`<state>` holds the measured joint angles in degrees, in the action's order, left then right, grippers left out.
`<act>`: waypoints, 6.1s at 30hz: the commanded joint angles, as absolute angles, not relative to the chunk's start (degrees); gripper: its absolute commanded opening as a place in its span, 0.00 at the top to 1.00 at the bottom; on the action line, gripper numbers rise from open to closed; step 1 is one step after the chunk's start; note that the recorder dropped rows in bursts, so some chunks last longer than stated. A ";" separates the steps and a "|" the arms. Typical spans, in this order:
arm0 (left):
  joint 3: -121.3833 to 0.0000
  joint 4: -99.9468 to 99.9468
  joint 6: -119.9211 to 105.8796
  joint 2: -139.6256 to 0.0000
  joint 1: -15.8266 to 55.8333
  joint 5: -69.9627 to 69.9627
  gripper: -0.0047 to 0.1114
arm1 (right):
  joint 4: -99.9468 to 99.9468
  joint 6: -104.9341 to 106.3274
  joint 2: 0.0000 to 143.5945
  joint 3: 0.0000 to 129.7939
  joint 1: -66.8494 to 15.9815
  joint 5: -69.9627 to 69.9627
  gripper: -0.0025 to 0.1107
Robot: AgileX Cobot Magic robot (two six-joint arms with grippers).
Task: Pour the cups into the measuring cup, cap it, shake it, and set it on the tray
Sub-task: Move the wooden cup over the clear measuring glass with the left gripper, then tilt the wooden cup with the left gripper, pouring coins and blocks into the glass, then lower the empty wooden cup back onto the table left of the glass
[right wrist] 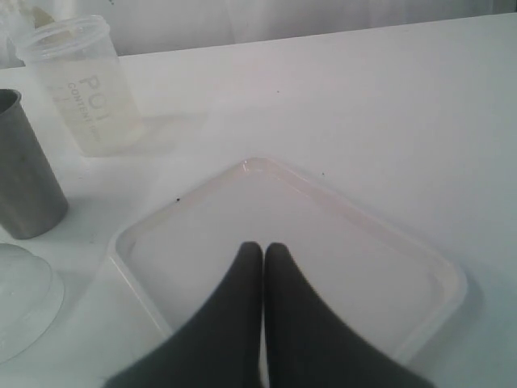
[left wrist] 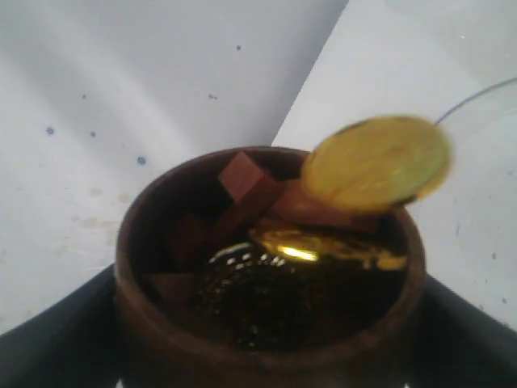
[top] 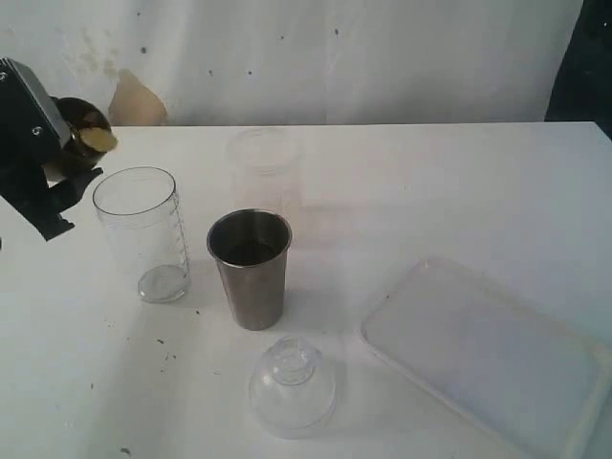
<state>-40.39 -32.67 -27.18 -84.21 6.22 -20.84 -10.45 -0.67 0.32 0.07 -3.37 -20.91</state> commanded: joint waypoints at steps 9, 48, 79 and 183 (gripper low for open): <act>-44.66 -30.75 -41.56 -85.77 9.54 -14.14 0.96 | -10.56 0.00 0.00 0.00 -3.57 -20.12 0.98; -48.05 -31.76 -69.39 -86.65 12.11 -14.48 0.96 | -10.56 0.00 0.00 0.00 -3.57 -20.12 0.98; -48.05 -31.60 -82.32 -86.65 12.11 -14.43 0.96 | -10.56 0.00 0.00 0.00 -3.57 -20.12 0.98; -48.05 12.43 -29.23 -86.75 12.11 -37.05 0.96 | -10.56 -1.31 0.00 0.00 -3.55 -20.12 0.98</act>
